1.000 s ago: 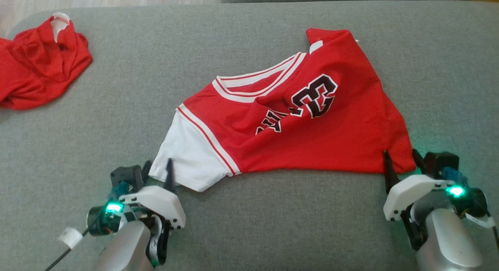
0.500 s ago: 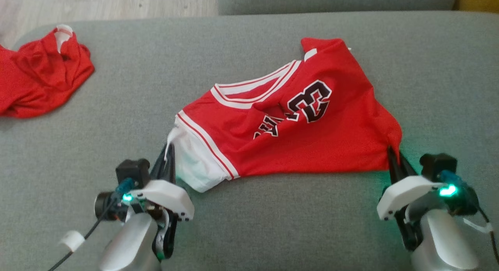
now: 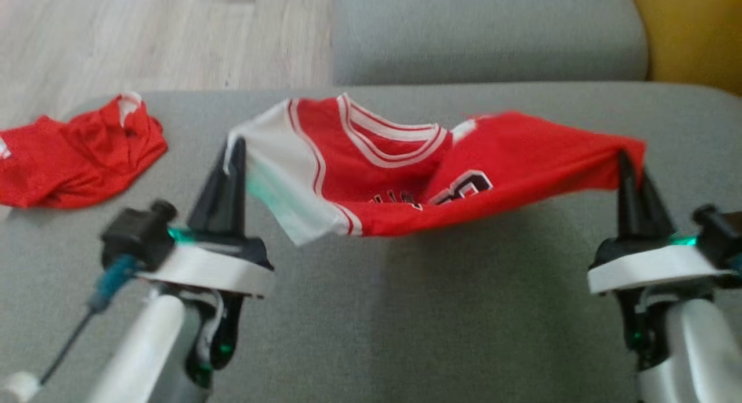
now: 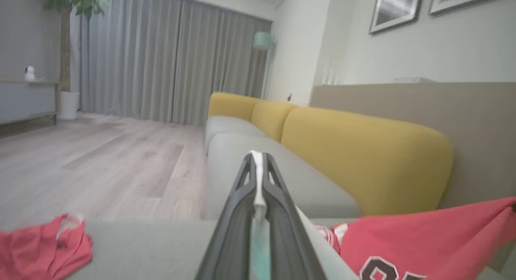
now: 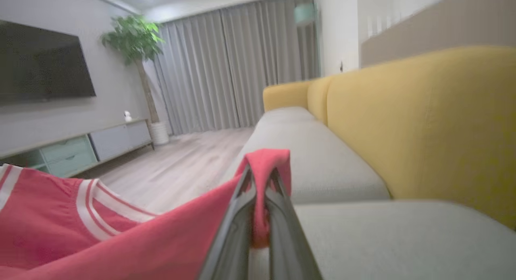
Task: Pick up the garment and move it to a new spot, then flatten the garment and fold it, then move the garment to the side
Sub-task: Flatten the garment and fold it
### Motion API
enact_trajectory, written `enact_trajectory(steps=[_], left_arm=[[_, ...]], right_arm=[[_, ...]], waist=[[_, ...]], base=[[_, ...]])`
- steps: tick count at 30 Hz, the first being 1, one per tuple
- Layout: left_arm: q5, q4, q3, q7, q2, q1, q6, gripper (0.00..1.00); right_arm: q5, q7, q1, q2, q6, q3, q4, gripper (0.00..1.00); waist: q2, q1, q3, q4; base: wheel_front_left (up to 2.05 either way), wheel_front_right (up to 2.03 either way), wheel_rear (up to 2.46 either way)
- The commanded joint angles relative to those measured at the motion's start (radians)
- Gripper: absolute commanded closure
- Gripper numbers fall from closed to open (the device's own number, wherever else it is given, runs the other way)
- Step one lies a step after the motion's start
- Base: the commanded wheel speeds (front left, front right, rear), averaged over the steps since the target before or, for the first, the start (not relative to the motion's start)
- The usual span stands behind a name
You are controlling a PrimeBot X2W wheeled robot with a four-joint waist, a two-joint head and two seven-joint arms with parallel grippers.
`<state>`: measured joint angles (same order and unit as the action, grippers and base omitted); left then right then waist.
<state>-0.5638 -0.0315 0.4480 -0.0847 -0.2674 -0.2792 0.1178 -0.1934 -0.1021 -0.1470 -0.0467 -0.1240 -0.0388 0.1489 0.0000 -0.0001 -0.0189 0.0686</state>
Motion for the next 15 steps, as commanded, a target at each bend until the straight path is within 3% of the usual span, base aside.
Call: enact_trajectory(steps=[1,9,15], left_arm=[[0.0,0.135,-0.063,0.034,-0.046,-0.058,0.015,1.0],[-0.046,0.451,-0.116,0.191,-0.105,-0.127,0.053,1.0],[-0.086,0.547,-0.14,0.259,-0.111,-0.189,0.066,1.0]], right_arm=[[-0.015,0.022,-0.021,-0.004,-0.007,0.013,-0.129,1.0],[-0.022,0.143,0.018,-0.004,-0.007,-0.037,-0.487,1.0],[-0.007,0.215,0.018,-0.004,-0.007,-0.065,-0.622,1.0]], waist=[[0.0,0.0001,-0.035,-0.001],[0.0,0.0001,-0.077,-0.011],[0.0,0.0001,-0.08,-0.013]], base=[[0.0,0.0,0.0],[0.0,0.0,0.0],[0.0,0.0,0.0]])
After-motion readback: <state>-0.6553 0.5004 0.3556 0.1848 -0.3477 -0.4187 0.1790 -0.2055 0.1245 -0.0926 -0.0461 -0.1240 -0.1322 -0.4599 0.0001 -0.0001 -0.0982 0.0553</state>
